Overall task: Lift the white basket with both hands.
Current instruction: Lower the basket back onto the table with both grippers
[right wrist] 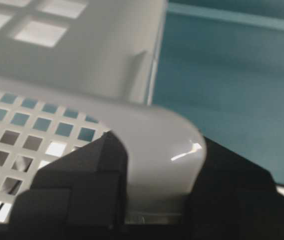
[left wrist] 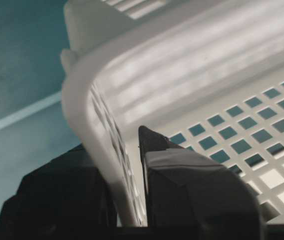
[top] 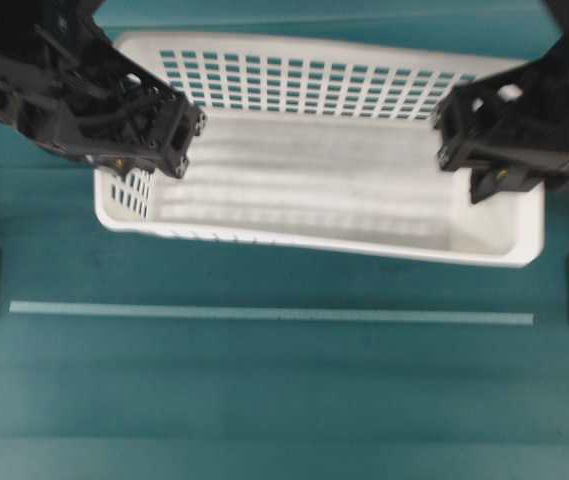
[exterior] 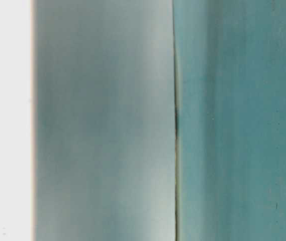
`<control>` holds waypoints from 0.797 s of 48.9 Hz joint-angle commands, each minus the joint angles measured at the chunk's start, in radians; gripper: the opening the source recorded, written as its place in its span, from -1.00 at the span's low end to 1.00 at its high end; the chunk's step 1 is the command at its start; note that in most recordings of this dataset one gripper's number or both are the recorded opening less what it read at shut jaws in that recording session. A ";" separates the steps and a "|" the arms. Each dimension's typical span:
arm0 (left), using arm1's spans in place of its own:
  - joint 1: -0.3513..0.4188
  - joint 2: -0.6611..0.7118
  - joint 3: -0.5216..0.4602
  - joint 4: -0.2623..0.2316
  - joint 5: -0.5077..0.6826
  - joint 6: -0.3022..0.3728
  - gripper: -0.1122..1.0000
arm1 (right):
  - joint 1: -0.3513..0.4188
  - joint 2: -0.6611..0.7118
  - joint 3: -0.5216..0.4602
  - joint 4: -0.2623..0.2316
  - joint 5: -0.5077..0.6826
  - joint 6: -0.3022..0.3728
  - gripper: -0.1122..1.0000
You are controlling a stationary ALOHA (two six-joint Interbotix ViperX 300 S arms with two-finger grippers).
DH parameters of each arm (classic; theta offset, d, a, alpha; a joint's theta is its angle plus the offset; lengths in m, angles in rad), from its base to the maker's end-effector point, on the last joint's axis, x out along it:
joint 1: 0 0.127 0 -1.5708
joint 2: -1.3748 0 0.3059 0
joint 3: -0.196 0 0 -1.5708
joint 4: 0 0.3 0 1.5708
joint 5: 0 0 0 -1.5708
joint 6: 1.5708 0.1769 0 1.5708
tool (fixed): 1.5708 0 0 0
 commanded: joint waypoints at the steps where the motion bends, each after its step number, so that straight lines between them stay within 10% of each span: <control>1: 0.002 -0.038 0.104 -0.002 -0.104 0.014 -0.67 | 0.028 -0.005 0.098 0.009 -0.106 -0.092 -0.45; 14: -0.002 -0.091 0.414 -0.002 -0.336 -0.052 -0.67 | 0.028 -0.025 0.290 0.011 -0.327 -0.089 -0.45; 39: -0.006 -0.009 0.652 -0.002 -0.635 -0.098 -0.68 | 0.044 0.069 0.581 0.018 -0.713 -0.149 -0.45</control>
